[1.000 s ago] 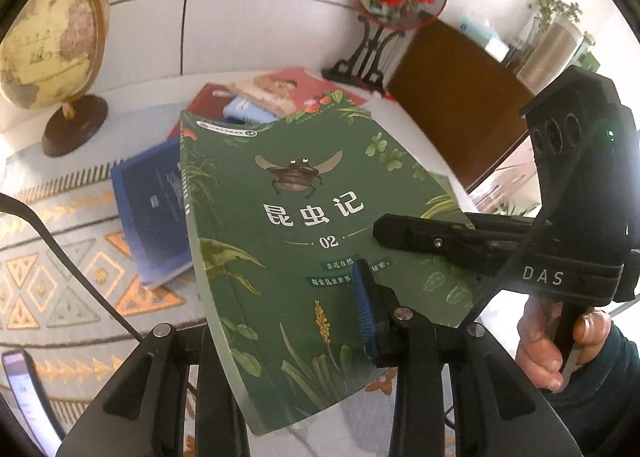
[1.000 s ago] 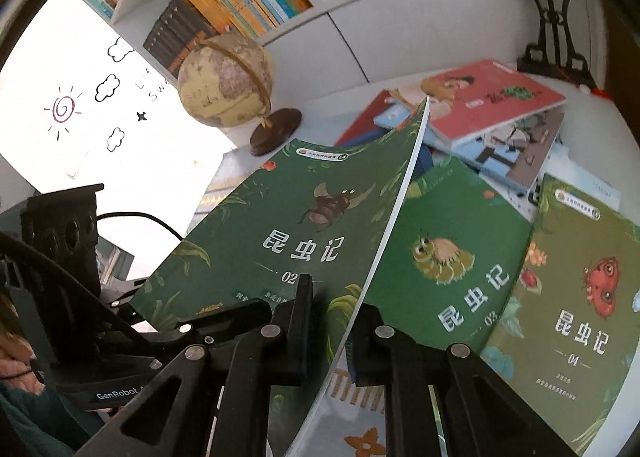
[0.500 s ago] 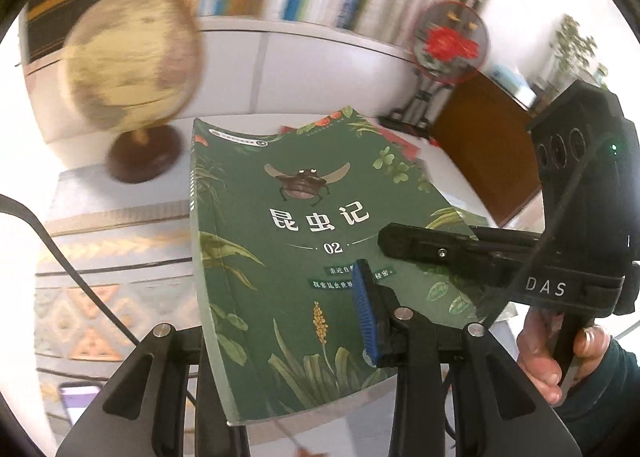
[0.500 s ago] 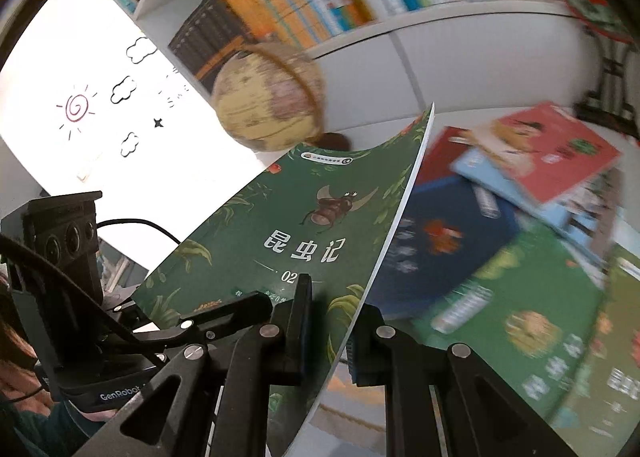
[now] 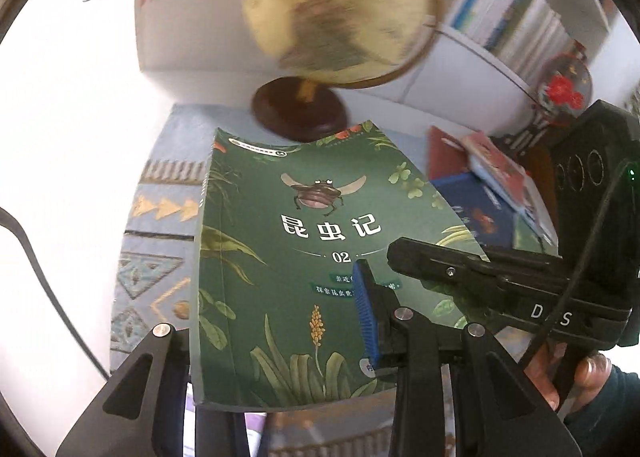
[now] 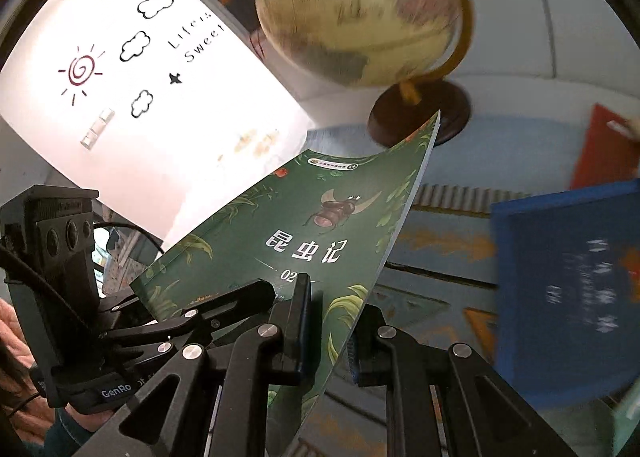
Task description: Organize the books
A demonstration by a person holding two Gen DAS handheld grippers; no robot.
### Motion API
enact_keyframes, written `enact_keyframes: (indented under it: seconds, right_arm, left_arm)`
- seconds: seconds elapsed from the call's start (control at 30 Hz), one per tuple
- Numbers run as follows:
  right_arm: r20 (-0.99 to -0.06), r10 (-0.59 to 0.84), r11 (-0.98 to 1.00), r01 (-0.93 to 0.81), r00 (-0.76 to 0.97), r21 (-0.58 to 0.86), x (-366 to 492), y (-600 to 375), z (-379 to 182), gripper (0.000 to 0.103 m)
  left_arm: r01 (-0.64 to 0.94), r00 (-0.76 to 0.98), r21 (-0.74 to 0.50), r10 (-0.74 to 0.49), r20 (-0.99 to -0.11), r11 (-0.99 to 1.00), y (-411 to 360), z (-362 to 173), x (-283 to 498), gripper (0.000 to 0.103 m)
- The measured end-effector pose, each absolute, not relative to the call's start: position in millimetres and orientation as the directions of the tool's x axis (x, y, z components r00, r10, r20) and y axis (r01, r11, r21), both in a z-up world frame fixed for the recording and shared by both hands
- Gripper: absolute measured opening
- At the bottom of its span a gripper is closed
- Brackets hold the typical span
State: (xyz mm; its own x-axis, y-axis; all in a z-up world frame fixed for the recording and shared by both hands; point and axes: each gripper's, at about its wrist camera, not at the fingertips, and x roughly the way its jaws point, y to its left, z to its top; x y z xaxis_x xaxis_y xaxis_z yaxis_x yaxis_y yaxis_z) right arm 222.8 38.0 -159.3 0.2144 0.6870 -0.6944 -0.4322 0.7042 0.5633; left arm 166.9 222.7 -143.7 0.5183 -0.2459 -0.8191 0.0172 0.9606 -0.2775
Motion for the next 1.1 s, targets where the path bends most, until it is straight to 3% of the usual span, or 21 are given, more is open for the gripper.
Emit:
enact_keyframes:
  seconds: [0.47, 0.77, 0.93, 1.1]
  right_arm:
    - [-0.726, 0.666, 0.719, -0.404, 0.17, 0.565, 232, 86, -198, 0.015]
    - [-0.771, 0.618, 0.761, -0.364, 0.152, 0.538, 239, 101, -223, 0.019]
    - [-0.802, 0.587, 0.78, -0.339, 0.11, 0.525, 239, 98, -227, 0.034]
    - [-0.837, 0.538, 0.802, -0.367, 0.102, 0.471, 227, 97, -224, 0.036]
  left_arm:
    - [-0.063, 0.486, -0.311, -0.243, -0.839, 0.948, 258, -177, 165, 0.032]
    - [-0.217, 0.423, -0.342, -0.228, -0.877, 0.914, 292, -208, 158, 0.036]
    - [-0.265, 0.432, -0.289, -0.155, -0.889, 0.92, 306, -195, 139, 0.036]
    - [-0.276, 0.457, -0.294, -0.145, -0.878, 0.915, 308, -182, 131, 0.036]
